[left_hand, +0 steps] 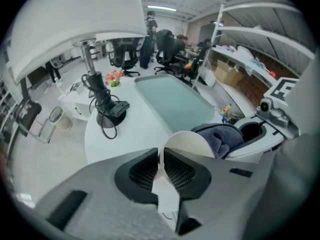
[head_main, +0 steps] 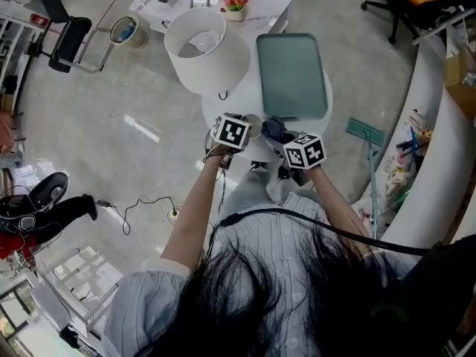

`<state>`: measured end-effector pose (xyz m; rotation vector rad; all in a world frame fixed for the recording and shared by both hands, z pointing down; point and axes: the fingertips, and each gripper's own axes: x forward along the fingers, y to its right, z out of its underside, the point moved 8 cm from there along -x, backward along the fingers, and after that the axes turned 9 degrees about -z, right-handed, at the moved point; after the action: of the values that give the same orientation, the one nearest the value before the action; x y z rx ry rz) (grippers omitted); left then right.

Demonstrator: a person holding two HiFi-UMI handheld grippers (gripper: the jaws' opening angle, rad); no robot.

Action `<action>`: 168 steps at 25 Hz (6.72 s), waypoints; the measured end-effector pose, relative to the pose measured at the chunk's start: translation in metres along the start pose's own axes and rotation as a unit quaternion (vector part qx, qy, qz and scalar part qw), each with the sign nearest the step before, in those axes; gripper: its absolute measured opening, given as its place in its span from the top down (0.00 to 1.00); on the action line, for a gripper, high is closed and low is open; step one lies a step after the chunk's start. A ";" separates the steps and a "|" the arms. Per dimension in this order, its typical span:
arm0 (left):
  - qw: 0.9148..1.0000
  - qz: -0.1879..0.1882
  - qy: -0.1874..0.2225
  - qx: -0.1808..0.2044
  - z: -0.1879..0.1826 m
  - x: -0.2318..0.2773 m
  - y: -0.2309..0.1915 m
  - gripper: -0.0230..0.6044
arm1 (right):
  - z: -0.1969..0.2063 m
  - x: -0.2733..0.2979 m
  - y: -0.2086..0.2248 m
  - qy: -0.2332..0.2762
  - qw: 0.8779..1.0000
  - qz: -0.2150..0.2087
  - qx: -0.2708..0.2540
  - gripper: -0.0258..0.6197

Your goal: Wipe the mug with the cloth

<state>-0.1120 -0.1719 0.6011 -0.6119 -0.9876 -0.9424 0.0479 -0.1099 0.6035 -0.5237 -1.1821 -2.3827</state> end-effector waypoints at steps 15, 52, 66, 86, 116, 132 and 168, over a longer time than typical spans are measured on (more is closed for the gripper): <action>0.920 -0.057 0.016 -0.386 0.026 -0.012 -0.006 0.89 | 0.001 0.007 -0.007 -0.010 1.000 -0.011 -0.008 0.83; 0.948 -0.036 -0.007 0.316 -0.031 0.019 0.010 0.85 | 0.012 0.011 -0.010 -0.014 1.000 -0.018 0.012 0.83; 0.996 -0.015 -0.010 -0.084 -0.011 0.009 -0.007 0.89 | 0.013 0.013 -0.009 -0.015 1.000 -0.013 0.011 0.83; 0.859 -0.118 0.005 -0.498 0.025 -0.007 -0.008 0.89 | 0.013 0.006 -0.017 0.004 1.000 -0.018 0.021 0.83; 0.914 -0.073 0.107 -0.386 0.032 -0.063 0.009 0.89 | -0.018 -0.048 -0.023 0.079 0.996 -0.032 -0.009 0.83; 0.924 -0.059 0.187 -0.328 0.035 -0.113 0.059 0.89 | -0.030 -0.079 -0.056 0.083 0.990 -0.068 -0.093 0.83; 0.950 -0.069 0.254 -0.167 0.131 -0.194 0.105 0.89 | 0.057 -0.056 -0.150 0.081 0.990 -0.061 -0.099 0.83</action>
<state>-0.1199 0.0556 0.4826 -0.5432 -0.4120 -1.3265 0.0235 0.0296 0.5094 -0.3181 -0.9357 -2.6082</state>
